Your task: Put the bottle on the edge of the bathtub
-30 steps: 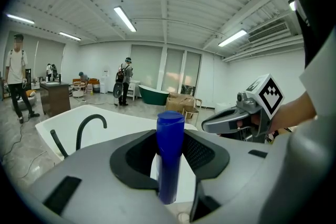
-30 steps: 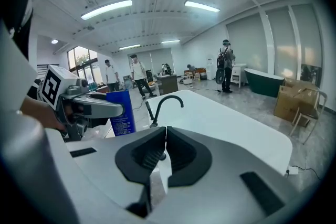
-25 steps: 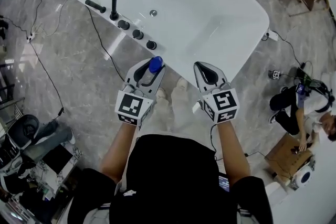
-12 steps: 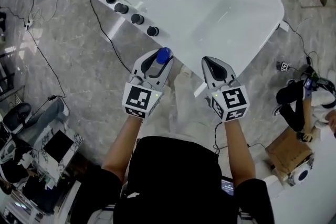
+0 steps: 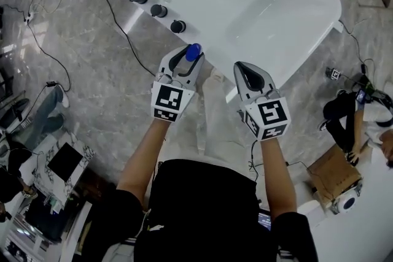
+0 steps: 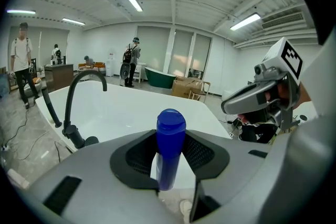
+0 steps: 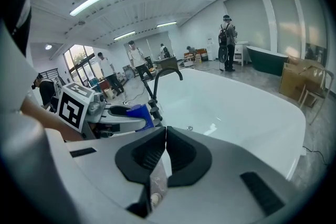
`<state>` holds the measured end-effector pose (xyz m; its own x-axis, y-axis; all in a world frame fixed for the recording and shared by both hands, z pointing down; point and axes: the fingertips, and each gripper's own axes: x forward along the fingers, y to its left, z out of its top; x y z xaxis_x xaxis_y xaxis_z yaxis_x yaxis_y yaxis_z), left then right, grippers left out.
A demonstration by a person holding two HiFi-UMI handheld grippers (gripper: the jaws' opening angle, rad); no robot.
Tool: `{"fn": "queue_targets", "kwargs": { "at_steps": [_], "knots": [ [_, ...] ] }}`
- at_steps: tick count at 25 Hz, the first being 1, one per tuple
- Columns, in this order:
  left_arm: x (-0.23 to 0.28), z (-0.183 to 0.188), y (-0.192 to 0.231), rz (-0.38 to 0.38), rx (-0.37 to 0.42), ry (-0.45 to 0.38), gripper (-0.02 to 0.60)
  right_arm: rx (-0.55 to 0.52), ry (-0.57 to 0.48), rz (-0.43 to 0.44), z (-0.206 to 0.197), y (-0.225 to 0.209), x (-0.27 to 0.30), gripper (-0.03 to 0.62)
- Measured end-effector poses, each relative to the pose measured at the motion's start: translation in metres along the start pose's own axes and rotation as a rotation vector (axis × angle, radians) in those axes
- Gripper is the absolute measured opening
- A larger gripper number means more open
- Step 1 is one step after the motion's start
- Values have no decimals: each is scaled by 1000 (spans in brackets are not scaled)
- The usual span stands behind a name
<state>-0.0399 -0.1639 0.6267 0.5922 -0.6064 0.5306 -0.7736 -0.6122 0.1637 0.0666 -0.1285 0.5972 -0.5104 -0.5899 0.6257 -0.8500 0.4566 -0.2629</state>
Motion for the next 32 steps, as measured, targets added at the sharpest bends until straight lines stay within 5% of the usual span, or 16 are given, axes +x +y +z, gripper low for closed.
{"fn": "queue_targets", "kwargs": {
  "at_steps": [12, 32],
  "knots": [
    [40, -44, 18, 92, -10, 47, 160, 32, 48, 21, -38, -3, 21, 23],
    [44, -47, 17, 110, 7, 8, 161, 31, 76, 37, -54, -4, 27, 23]
  ]
}}
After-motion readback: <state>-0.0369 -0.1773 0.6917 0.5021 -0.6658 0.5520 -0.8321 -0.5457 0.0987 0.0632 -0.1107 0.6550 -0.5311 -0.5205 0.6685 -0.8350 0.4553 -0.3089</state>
